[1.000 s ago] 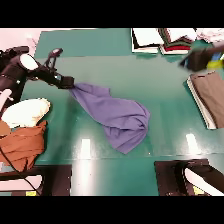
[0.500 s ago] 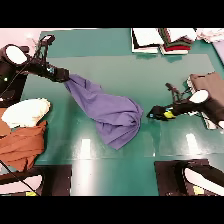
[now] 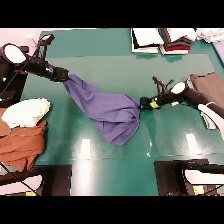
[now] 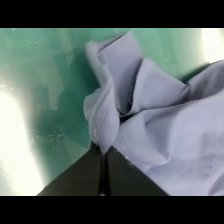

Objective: Fold the shirts.

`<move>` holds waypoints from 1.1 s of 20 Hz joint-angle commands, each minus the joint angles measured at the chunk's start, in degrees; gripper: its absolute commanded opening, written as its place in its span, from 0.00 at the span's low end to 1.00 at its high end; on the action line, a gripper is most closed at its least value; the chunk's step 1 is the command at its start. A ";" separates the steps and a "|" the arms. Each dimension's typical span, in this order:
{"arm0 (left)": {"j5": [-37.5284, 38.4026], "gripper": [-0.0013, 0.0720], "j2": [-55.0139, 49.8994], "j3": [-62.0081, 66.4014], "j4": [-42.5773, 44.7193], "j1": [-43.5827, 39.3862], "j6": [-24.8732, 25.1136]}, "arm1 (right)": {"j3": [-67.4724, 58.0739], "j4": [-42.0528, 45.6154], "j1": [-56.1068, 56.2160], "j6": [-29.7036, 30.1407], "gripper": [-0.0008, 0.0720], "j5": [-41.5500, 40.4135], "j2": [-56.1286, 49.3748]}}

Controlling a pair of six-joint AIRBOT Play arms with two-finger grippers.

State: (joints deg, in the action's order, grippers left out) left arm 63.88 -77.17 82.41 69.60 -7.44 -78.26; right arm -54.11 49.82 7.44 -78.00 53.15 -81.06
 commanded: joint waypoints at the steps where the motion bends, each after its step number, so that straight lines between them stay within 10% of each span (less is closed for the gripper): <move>1: -0.90 0.05 4.22 3.41 4.74 0.04 -2.58 | -9.22 6.51 -1.25 0.07 0.04 4.02 3.48; 12: -2.89 0.05 30.38 26.82 6.12 0.04 -4.28 | -42.34 11.78 -13.14 -0.07 0.04 18.08 32.41; 22: 3.78 0.05 23.96 30.47 4.15 0.04 -4.22 | -66.95 11.23 -17.79 -3.45 0.04 23.08 21.68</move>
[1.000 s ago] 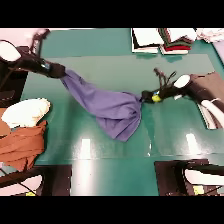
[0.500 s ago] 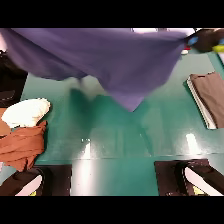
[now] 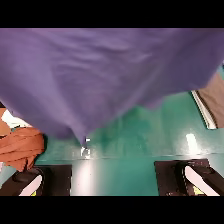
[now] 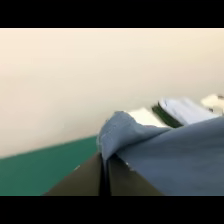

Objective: Fold the shirts.

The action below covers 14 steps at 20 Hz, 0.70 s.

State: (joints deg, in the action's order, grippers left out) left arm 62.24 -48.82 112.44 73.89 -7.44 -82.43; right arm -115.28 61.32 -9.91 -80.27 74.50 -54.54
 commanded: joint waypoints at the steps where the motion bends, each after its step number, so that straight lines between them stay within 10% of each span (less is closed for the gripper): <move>1: 7.98 0.05 -8.00 0.42 -0.15 0.04 -0.04 | -5.22 -0.31 -0.33 -1.53 0.04 1.79 -7.30; 14: 0.76 0.12 -46.01 -18.69 0.79 0.61 -0.07 | 16.70 5.70 9.49 -1.77 0.05 -2.95 -39.74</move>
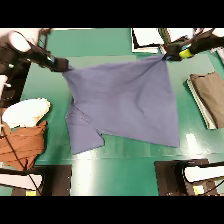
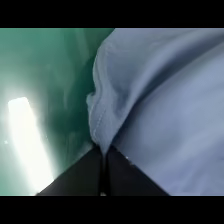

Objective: Fold the shirts.

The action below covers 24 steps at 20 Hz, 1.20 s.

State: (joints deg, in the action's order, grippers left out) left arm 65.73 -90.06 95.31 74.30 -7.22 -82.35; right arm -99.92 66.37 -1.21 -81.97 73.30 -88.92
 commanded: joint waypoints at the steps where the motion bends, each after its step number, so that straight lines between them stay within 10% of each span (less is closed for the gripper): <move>1: -3.30 0.54 -4.63 -1.38 0.37 1.11 -0.35 | 1.31 0.63 0.79 -0.09 0.11 -2.21 -5.77; 2: -2.38 0.77 -4.61 -0.44 0.42 2.16 -1.84 | 1.29 0.61 0.72 -0.11 0.41 -2.67 -5.68; 3: 0.50 0.76 -4.50 1.07 0.33 3.76 -2.99 | 1.20 0.57 0.33 -0.11 0.51 -2.75 -5.16; 8: 8.44 0.76 4.26 -4.50 0.31 10.84 -2.64 | 4.15 -2.36 -1.90 2.69 0.51 3.82 3.17; 16: -2.25 0.76 17.62 -45.79 -8.44 11.37 3.74 | 26.64 -3.17 -2.38 3.04 0.51 1.36 22.27; 24: -10.67 0.76 17.27 -51.56 -16.81 5.38 7.89 | 30.53 -8.52 -2.40 2.95 0.51 0.22 25.11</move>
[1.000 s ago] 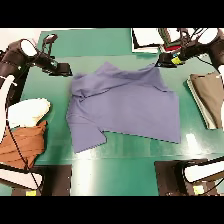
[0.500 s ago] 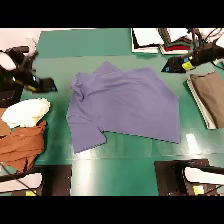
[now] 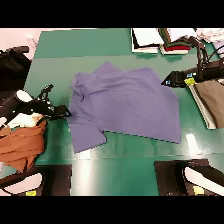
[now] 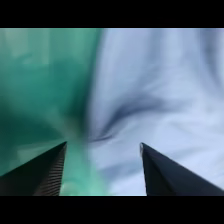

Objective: Fold the shirts.

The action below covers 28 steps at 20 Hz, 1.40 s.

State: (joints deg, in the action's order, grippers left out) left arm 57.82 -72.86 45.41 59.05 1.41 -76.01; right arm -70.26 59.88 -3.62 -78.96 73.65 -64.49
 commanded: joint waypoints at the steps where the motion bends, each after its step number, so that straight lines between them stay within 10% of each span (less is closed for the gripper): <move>1: -3.54 0.76 0.07 -1.66 -1.42 -4.68 1.49 | 0.87 -2.80 0.00 -0.07 0.51 -0.02 0.70; 4: -3.08 0.12 0.20 -0.44 -1.66 -5.11 1.05 | 0.90 -2.47 -0.68 -0.04 0.51 2.12 0.72; 5: -2.19 0.05 0.61 0.94 -0.76 -5.11 1.05 | 1.14 -1.68 -1.73 -0.04 0.51 3.89 0.76; 10: 0.33 0.05 5.81 7.78 0.61 -5.14 1.14 | 16.85 10.75 -12.76 -0.07 0.51 8.79 8.81; 13: 0.09 0.05 6.93 9.16 0.48 -5.14 1.09 | 30.01 16.48 -25.20 0.04 0.79 11.15 13.46; 16: 0.11 0.05 6.91 9.16 0.50 -5.14 1.09 | 39.34 16.09 -34.91 0.59 0.76 10.58 13.70; 24: 0.13 0.05 6.91 9.16 0.48 -5.14 1.07 | 44.15 5.62 -25.90 1.81 0.56 2.80 6.14; 28: 0.20 0.05 7.02 9.29 0.50 -5.11 1.07 | 44.09 3.78 -17.70 1.97 0.05 -0.24 5.66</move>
State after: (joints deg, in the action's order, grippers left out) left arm 57.95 -65.95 54.54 59.53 -3.73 -74.91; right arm -26.48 65.65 -26.39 -77.21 76.82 -58.33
